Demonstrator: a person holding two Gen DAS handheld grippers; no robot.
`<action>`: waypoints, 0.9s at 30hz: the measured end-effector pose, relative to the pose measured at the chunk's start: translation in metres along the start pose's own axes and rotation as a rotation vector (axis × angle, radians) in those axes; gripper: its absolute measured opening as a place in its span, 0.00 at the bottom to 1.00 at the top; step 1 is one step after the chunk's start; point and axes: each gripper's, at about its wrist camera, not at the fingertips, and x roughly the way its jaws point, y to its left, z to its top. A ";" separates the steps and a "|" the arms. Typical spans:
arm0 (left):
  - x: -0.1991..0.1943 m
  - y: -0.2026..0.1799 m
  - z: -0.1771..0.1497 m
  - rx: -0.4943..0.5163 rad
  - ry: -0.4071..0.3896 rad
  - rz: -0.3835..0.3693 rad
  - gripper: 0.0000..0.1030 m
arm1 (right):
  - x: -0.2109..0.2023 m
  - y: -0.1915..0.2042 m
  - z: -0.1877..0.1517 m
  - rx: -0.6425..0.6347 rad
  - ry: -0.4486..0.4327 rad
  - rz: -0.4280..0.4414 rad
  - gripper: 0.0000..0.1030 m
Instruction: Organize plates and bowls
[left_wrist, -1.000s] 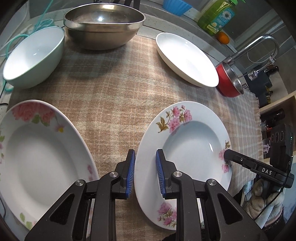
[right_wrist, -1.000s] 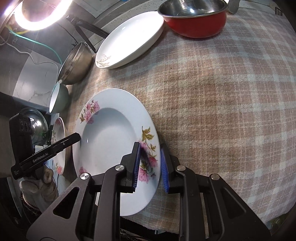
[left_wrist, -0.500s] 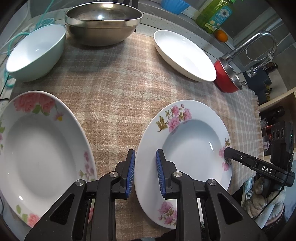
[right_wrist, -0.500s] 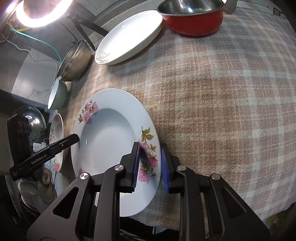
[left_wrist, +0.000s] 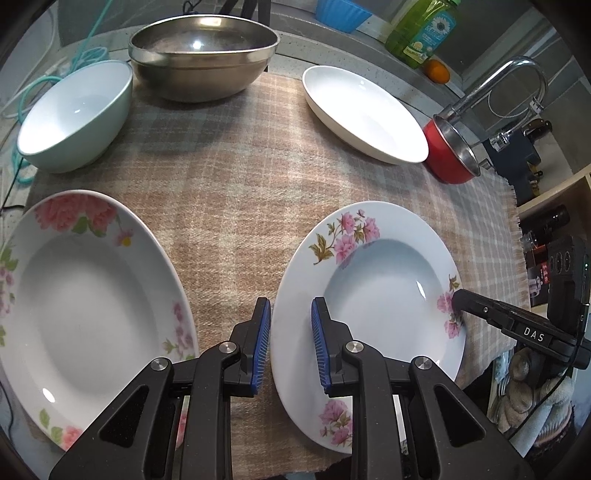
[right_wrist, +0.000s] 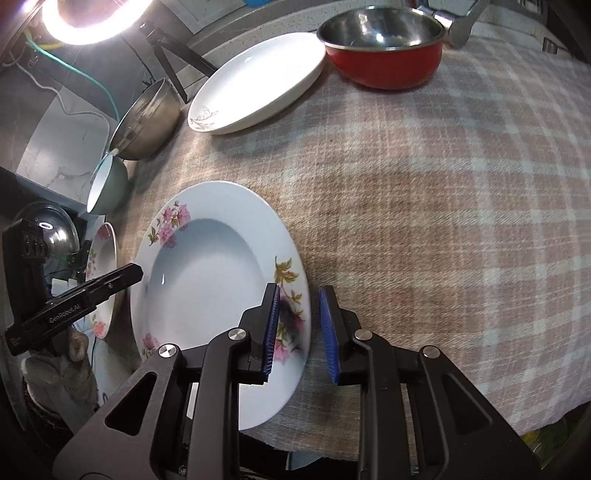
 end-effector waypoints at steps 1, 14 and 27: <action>-0.002 0.000 0.001 0.002 -0.008 0.003 0.20 | -0.003 0.000 0.001 -0.003 -0.010 -0.008 0.23; -0.034 0.006 0.002 -0.012 -0.090 -0.013 0.20 | -0.040 0.018 0.010 -0.047 -0.146 -0.046 0.54; -0.097 0.070 -0.009 -0.128 -0.233 0.042 0.21 | -0.060 0.065 0.025 -0.090 -0.260 0.028 0.54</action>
